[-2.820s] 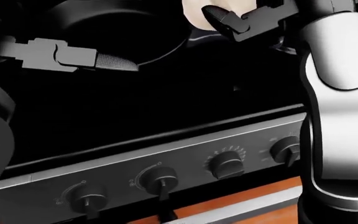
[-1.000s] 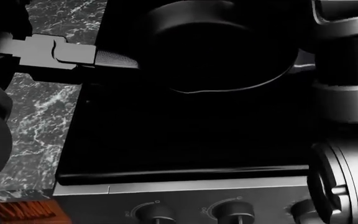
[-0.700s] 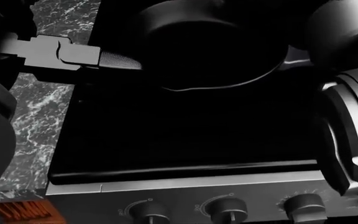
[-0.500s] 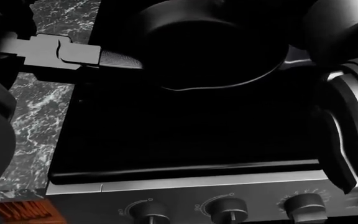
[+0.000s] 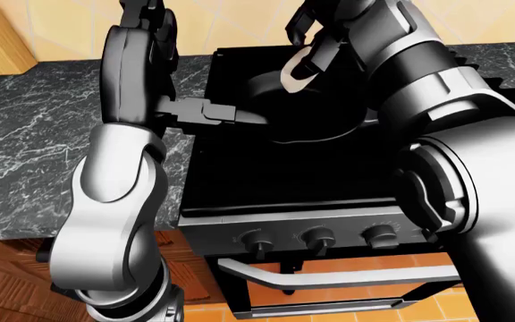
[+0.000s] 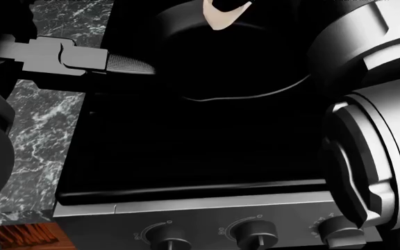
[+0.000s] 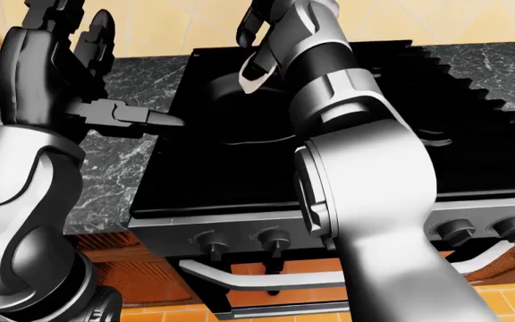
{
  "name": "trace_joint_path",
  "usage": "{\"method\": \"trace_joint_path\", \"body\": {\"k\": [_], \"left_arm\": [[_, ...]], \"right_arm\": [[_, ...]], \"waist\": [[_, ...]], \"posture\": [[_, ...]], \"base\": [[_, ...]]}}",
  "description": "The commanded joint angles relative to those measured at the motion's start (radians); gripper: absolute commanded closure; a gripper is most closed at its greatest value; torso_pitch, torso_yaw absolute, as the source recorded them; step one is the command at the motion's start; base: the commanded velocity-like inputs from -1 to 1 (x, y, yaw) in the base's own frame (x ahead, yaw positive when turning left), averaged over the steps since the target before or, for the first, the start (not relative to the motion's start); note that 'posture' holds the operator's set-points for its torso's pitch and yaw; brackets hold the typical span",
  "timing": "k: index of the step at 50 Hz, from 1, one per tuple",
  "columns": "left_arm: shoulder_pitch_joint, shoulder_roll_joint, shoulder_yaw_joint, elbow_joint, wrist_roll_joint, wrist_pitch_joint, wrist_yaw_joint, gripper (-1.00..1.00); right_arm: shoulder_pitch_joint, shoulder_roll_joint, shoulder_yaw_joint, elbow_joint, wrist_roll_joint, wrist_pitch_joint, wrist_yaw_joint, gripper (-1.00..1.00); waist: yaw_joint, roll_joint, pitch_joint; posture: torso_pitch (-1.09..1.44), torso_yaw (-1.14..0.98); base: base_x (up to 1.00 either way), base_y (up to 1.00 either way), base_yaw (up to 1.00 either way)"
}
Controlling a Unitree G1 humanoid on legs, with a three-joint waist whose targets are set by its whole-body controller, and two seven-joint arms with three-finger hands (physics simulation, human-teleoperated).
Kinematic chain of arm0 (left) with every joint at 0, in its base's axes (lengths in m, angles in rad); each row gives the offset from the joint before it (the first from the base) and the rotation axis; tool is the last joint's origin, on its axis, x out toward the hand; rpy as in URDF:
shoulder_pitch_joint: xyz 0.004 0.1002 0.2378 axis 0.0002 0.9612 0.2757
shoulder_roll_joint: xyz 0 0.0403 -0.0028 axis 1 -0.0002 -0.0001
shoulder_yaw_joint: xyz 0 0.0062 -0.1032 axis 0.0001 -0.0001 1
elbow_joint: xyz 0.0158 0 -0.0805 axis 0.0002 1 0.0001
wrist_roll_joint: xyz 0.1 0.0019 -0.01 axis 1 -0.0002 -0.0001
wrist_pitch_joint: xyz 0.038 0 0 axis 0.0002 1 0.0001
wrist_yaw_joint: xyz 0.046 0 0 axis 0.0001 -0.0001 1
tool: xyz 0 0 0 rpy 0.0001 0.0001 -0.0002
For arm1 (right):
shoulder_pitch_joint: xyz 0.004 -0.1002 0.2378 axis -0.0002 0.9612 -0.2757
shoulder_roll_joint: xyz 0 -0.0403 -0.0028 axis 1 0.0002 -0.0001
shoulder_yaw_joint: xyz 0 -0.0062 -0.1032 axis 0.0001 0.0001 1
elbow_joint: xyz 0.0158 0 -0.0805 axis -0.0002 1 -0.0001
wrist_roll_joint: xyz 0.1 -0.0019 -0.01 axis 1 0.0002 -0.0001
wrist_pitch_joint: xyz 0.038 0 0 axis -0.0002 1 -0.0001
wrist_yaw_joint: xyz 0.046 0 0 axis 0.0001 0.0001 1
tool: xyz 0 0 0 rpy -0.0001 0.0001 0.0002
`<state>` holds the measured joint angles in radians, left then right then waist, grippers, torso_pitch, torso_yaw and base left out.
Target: Pick the chicken breast from the plate and place it in the pan.
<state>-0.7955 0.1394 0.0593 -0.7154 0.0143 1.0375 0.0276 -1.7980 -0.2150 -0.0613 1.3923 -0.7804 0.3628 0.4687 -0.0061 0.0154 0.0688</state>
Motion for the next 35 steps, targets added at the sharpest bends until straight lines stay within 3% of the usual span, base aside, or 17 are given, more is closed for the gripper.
{"method": "trace_joint_path", "body": {"k": [1,11,35], "left_arm": [[-0.03,0.006,0.008,-0.022,0.001,-0.025,0.003,-1.0],[-0.025,0.005,0.002,-0.02,0.002,-0.031,0.005,-1.0],[-0.025,0.005,0.003,-0.017,0.002,-0.033,0.003,-1.0]], "right_arm": [[-0.047,-0.011,-0.003,-0.045,-0.005,-0.02,-0.017,1.0],[-0.011,0.009,-0.051,-0.048,0.058,-0.023,-0.089,1.0],[0.063,0.032,-0.03,-0.047,0.103,-0.039,-0.14,1.0]], "waist": [[0.0,0.001,-0.033],[0.0,0.001,-0.035],[0.002,-0.001,-0.039]], "posture": [[0.0,0.0],[0.0,0.0],[0.0,0.0]], "base": [[0.0,0.0,0.0],[0.0,0.0,0.0],[0.0,0.0,0.0]]}}
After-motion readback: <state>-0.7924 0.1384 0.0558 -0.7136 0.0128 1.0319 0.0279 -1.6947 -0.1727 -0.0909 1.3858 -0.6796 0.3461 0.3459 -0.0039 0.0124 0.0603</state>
